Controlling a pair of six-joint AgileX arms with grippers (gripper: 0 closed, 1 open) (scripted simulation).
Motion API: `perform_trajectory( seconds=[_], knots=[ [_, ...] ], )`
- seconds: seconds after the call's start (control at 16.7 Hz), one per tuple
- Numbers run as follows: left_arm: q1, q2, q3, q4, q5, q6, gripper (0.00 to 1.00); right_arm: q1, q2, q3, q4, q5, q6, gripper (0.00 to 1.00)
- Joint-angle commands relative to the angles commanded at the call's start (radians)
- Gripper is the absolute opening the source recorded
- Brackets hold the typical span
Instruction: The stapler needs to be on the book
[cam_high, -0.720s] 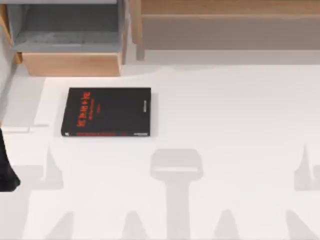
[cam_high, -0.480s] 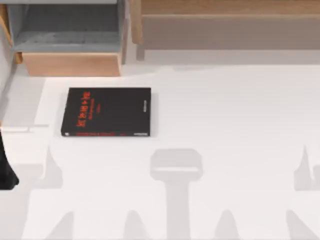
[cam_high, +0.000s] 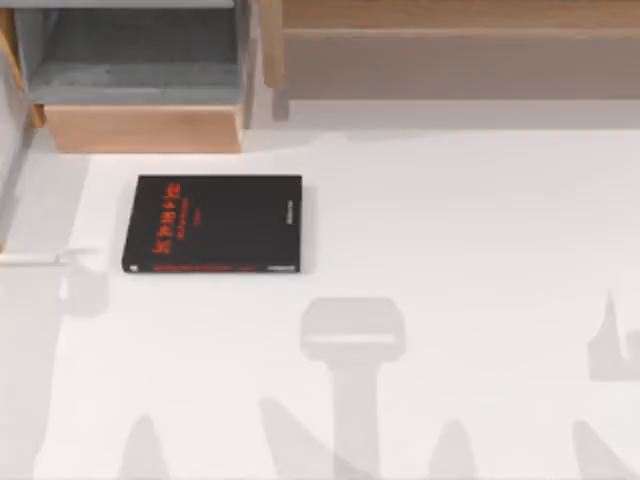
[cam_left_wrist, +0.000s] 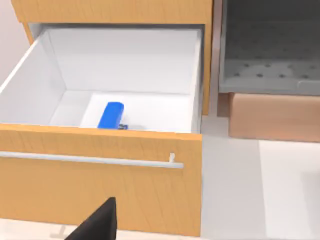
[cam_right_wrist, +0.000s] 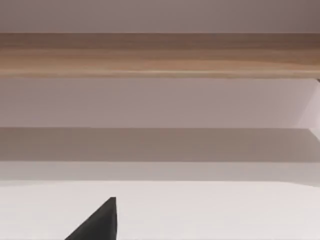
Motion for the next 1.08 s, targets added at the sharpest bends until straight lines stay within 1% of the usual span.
perform_trajectory(
  seconds=[0.18,0.36,0.6,0.84,1.08],
  knots=[
    [0.062,0.343,0.322,-0.183,-0.003,0.034,1.00,0.000,0.000,0.000,0.000,0.000,0.000,1.00],
    [0.119,0.730,0.678,-0.368,0.005,0.078,1.00,0.000,0.000,0.000,0.000,0.000,0.000,1.00],
    [0.173,1.213,1.138,-0.589,0.023,0.150,1.00,0.000,0.000,0.000,0.000,0.000,0.000,1.00],
    [0.207,1.570,1.516,-0.782,0.039,0.231,1.00,0.000,0.000,0.000,0.000,0.000,0.000,1.00],
    [0.220,1.863,1.811,-0.944,0.055,0.302,1.00,0.000,0.000,0.000,0.000,0.000,0.000,1.00]
  ],
)
